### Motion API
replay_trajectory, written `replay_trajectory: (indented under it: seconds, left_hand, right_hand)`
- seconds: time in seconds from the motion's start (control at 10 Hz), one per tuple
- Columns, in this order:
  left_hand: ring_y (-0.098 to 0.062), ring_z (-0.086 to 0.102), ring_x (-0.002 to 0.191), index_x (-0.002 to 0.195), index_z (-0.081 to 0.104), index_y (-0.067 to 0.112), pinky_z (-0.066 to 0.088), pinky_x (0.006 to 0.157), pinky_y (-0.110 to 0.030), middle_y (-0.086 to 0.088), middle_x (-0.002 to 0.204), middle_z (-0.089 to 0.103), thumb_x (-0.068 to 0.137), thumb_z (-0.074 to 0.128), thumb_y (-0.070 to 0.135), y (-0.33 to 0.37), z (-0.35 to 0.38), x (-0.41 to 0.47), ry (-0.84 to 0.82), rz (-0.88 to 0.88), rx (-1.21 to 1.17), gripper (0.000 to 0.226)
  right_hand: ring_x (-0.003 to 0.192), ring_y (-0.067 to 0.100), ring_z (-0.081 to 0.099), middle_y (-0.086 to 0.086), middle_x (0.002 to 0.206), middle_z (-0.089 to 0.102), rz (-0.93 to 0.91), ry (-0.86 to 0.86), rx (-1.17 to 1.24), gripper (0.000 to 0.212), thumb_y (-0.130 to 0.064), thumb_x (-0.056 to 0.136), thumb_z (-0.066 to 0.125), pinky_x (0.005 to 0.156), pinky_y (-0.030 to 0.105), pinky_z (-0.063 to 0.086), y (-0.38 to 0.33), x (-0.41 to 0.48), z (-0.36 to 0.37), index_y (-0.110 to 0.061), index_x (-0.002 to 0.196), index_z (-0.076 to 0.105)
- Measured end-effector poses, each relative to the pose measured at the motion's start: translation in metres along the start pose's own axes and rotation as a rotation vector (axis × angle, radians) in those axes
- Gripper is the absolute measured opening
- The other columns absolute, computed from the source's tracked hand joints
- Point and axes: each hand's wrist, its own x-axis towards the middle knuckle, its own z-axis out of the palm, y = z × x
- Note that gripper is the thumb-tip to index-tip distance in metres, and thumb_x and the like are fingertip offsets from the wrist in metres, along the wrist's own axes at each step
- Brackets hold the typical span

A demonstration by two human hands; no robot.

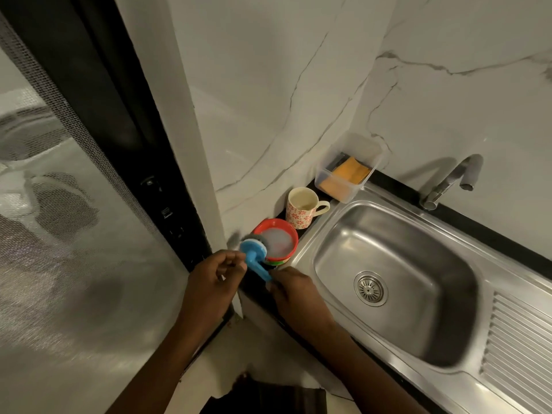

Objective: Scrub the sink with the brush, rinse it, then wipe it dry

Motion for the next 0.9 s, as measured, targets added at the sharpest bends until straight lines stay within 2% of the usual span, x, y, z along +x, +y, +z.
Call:
replay_trajectory:
  seconds: [0.1, 0.2, 0.3, 0.4, 0.5, 0.6, 0.7, 0.8, 0.9]
  left_hand:
    - [0.002, 0.068, 0.098, 0.111, 0.074, 0.025, 0.053, 0.077, -0.012, 0.014, 0.103, 0.075, 0.096, 0.072, 0.022, 0.010, 0.007, 0.002, -0.009, 0.024, -0.005, 0.015]
    - [0.003, 0.068, 0.096, 0.108, 0.075, 0.023, 0.052, 0.074, -0.008, 0.014, 0.101, 0.075, 0.095, 0.072, 0.019, 0.018, 0.014, 0.005, -0.019, 0.040, -0.016, 0.014]
    - [0.003, 0.068, 0.095, 0.108, 0.075, 0.023, 0.053, 0.075, -0.010, 0.014, 0.100, 0.075, 0.095, 0.072, 0.018, 0.022, 0.017, 0.008, -0.025, 0.051, -0.009, 0.014]
    - [0.004, 0.067, 0.096, 0.109, 0.074, 0.021, 0.052, 0.074, -0.008, 0.013, 0.101, 0.074, 0.096, 0.071, 0.019, 0.021, 0.021, 0.012, -0.039, 0.068, 0.011, 0.013]
    - [0.005, 0.067, 0.095, 0.109, 0.074, 0.022, 0.052, 0.074, -0.008, 0.016, 0.100, 0.074, 0.096, 0.071, 0.022, 0.021, 0.022, 0.014, -0.058, 0.078, 0.031, 0.014]
    - [0.006, 0.067, 0.095, 0.107, 0.074, 0.023, 0.052, 0.073, -0.007, 0.017, 0.099, 0.074, 0.096, 0.071, 0.021, 0.022, 0.023, 0.016, -0.070, 0.084, 0.042, 0.012]
    - [0.010, 0.064, 0.096, 0.107, 0.073, 0.025, 0.050, 0.072, -0.004, 0.017, 0.100, 0.073, 0.096, 0.070, 0.021, 0.024, 0.022, 0.018, -0.082, 0.089, 0.050, 0.012]
    - [0.011, 0.064, 0.096, 0.110, 0.073, 0.024, 0.049, 0.070, -0.002, 0.017, 0.102, 0.072, 0.097, 0.069, 0.024, 0.021, 0.021, 0.020, -0.097, 0.089, 0.075, 0.014]
    - [0.006, 0.065, 0.097, 0.108, 0.073, 0.027, 0.047, 0.069, -0.003, 0.020, 0.103, 0.071, 0.097, 0.069, 0.026, 0.025, 0.021, 0.022, -0.101, 0.084, 0.088, 0.012]
  right_hand:
    - [0.080, 0.006, 0.062, -0.012, 0.093, 0.070, 0.158, 0.084, 0.246, 0.018, -0.031, 0.105, 0.059, 0.070, 0.016, 0.045, 0.000, 0.002, -0.010, -0.026, 0.112, 0.074]
    - [0.072, 0.019, 0.068, 0.002, 0.080, 0.073, 0.332, 0.146, 0.556, 0.020, -0.032, 0.104, 0.063, 0.068, 0.036, 0.057, 0.003, 0.013, -0.012, -0.021, 0.097, 0.079]
    - [0.067, 0.023, 0.061, 0.016, 0.076, 0.067, 0.487, 0.203, 0.795, 0.025, -0.029, 0.101, 0.068, 0.063, 0.034, 0.054, 0.004, 0.025, -0.011, -0.011, 0.091, 0.080]
    - [0.078, 0.027, 0.069, 0.023, 0.089, 0.071, 0.569, 0.218, 0.909, 0.018, -0.027, 0.098, 0.072, 0.075, 0.044, 0.063, 0.007, 0.036, -0.003, -0.014, 0.091, 0.082]
    - [0.088, 0.030, 0.075, 0.010, 0.089, 0.078, 0.590, 0.255, 0.891, 0.015, -0.027, 0.094, 0.077, 0.078, 0.044, 0.065, 0.011, 0.040, 0.006, -0.016, 0.102, 0.083]
    - [0.079, 0.015, 0.074, -0.001, 0.088, 0.079, 0.560, 0.270, 0.784, 0.020, -0.029, 0.094, 0.077, 0.071, 0.028, 0.063, 0.012, 0.039, 0.009, -0.016, 0.108, 0.082]
    - [0.083, 0.010, 0.075, -0.008, 0.094, 0.079, 0.530, 0.264, 0.656, 0.019, -0.032, 0.094, 0.077, 0.075, 0.032, 0.065, 0.010, 0.037, 0.010, -0.021, 0.109, 0.082]
    - [0.088, 0.007, 0.074, -0.011, 0.103, 0.075, 0.498, 0.254, 0.540, 0.025, -0.036, 0.093, 0.078, 0.073, 0.030, 0.065, 0.007, 0.035, 0.011, -0.024, 0.115, 0.076]
    - [0.089, 0.002, 0.071, -0.013, 0.106, 0.073, 0.474, 0.305, 0.449, 0.024, -0.040, 0.097, 0.071, 0.069, 0.017, 0.059, 0.005, 0.031, 0.007, -0.024, 0.115, 0.076]
